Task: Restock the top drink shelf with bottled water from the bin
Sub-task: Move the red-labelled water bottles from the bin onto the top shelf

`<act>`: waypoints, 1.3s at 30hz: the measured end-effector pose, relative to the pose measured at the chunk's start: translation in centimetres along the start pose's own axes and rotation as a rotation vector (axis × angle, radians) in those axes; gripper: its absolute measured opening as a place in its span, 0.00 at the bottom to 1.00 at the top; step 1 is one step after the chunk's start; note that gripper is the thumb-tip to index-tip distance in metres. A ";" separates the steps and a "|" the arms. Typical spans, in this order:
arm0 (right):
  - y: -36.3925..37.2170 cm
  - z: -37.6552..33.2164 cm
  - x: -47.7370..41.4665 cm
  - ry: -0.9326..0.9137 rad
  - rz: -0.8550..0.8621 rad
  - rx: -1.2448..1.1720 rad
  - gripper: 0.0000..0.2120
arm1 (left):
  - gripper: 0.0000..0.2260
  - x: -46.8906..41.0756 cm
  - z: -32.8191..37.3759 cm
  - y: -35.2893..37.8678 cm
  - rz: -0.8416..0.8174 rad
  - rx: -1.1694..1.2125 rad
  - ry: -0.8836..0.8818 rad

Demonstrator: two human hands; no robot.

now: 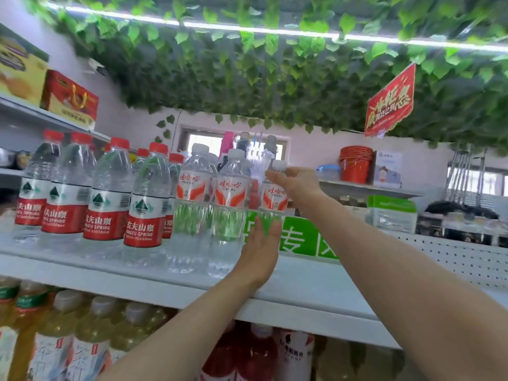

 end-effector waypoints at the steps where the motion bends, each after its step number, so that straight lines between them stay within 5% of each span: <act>1: 0.3 0.2 -0.4 -0.009 0.001 0.014 0.33 | 0.36 -0.4 -0.3 0.0 0.000 -0.008 -0.030; 29: 0.9 2.0 -1.7 -0.046 0.093 0.185 0.41 | 0.39 -2.1 -1.7 0.9 -0.034 -0.120 -0.090; 39: -0.9 -0.6 1.9 0.026 0.022 0.364 0.29 | 0.39 2.3 0.9 -0.1 -0.020 -0.191 0.090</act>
Point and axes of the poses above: each hand's wrist, its own x-axis away from the middle knuckle, its own y-axis out of the palm, z = x × y, the point moved 6 cm from there along -x, towards the middle knuckle, and after that the axes turned 3 degrees about x, right-handed, at the moved point
